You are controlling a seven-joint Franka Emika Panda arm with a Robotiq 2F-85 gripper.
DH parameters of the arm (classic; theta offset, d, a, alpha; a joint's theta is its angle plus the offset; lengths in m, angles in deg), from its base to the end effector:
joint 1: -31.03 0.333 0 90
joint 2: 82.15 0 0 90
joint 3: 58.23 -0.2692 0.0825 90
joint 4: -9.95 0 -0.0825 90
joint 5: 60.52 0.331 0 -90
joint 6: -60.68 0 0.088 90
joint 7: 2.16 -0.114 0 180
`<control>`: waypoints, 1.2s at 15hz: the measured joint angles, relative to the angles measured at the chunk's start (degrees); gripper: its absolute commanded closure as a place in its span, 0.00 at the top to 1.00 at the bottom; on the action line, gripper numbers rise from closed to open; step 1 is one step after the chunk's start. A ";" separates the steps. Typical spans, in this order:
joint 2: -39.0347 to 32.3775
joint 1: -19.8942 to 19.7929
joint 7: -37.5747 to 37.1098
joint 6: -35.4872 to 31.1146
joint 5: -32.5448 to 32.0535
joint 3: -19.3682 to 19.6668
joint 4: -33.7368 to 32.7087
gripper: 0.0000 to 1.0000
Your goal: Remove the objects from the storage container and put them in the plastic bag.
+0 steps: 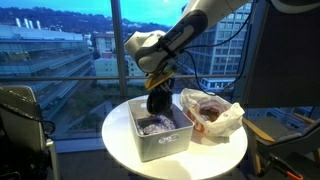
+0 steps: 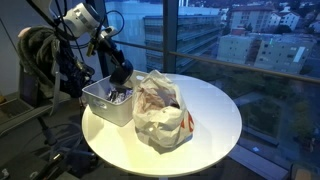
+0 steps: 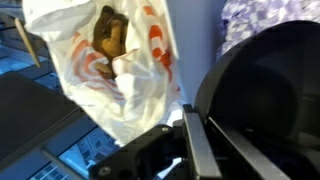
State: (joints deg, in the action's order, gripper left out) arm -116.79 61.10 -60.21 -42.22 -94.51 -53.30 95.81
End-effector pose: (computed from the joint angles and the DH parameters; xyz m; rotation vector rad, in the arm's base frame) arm 0.5674 0.2177 0.2925 2.4483 -0.4176 0.2297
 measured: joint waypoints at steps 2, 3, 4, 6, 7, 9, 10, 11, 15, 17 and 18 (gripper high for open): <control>3.02 -0.45 -1.69 6.78 -3.78 0.27 0.02 0.07; 4.50 -0.96 -2.36 10.44 -5.19 0.28 0.13 0.07; 5.91 -1.63 -2.90 14.18 -6.36 0.25 0.29 0.07; 8.52 -3.38 -3.74 21.82 -7.61 -0.07 0.97 0.06; 9.76 -4.38 -4.08 25.48 -7.73 -0.27 1.56 0.07; 11.91 -6.54 -4.93 32.52 -7.73 -0.86 3.03 0.07; 12.68 -7.70 -5.37 35.53 -7.51 -1.22 3.91 0.07; 13.17 -8.98 -5.91 37.84 -7.06 -1.63 4.85 0.07; 12.74 -14.20 -8.88 39.18 -2.58 -3.06 8.89 0.07; 11.49 -16.29 -10.87 36.59 0.64 -3.52 10.13 0.06; 10.65 -17.12 -12.03 34.55 2.03 -3.57 10.50 0.06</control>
State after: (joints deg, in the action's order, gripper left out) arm -106.15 43.98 -72.25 -7.67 -92.48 -56.86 106.31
